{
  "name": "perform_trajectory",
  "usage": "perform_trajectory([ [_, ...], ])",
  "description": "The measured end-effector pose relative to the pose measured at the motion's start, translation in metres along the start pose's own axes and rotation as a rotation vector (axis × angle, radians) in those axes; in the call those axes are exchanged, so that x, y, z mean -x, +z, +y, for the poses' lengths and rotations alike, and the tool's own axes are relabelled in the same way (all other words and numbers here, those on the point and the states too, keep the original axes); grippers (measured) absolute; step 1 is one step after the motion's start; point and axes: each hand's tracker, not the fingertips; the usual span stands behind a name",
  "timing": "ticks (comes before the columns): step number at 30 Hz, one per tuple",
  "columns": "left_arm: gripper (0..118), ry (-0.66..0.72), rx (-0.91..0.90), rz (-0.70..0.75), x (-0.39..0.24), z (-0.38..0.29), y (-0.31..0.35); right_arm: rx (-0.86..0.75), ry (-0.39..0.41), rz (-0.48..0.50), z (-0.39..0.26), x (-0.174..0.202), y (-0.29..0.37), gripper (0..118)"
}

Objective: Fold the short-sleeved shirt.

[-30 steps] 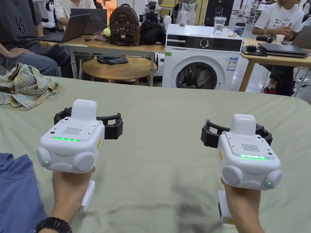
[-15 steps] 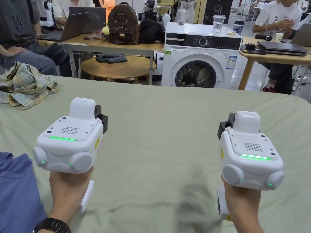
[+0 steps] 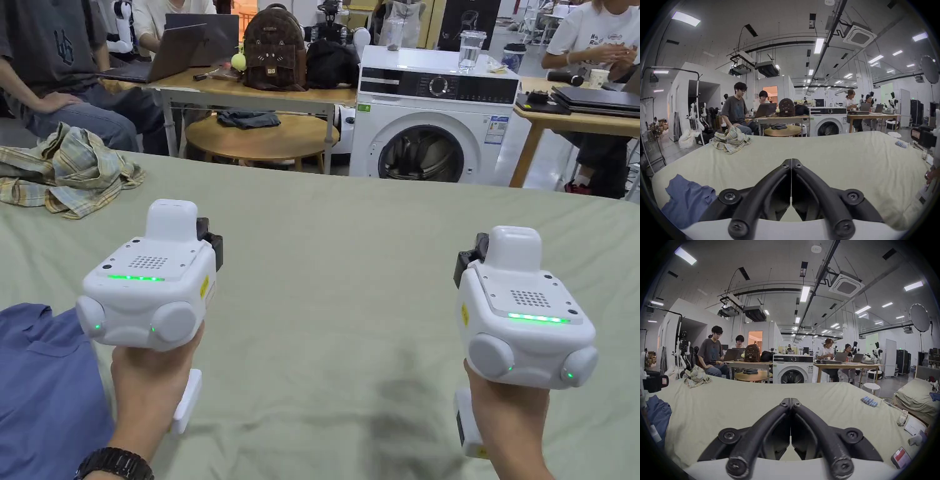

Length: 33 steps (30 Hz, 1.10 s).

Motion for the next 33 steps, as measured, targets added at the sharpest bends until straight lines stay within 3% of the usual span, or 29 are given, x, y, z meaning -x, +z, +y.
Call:
perform_trajectory([
  [13, 0, -0.01, 0.018, 0.07, 0.055, 0.019, 0.026, 0.02, 0.034, 0.1, 0.006, 0.062, 0.002, 0],
  [24, 0, -0.03, 0.077, 0.129, 0.087, 0.016, 0.041, 0.036, 0.038, 0.148, 0.007, 0.085, 0.0, 0],
  [33, 0, -0.009, 0.246, 0.322, 0.169, 0.022, 0.085, 0.07, 0.055, 0.302, 0.012, 0.161, -0.003, 0],
])
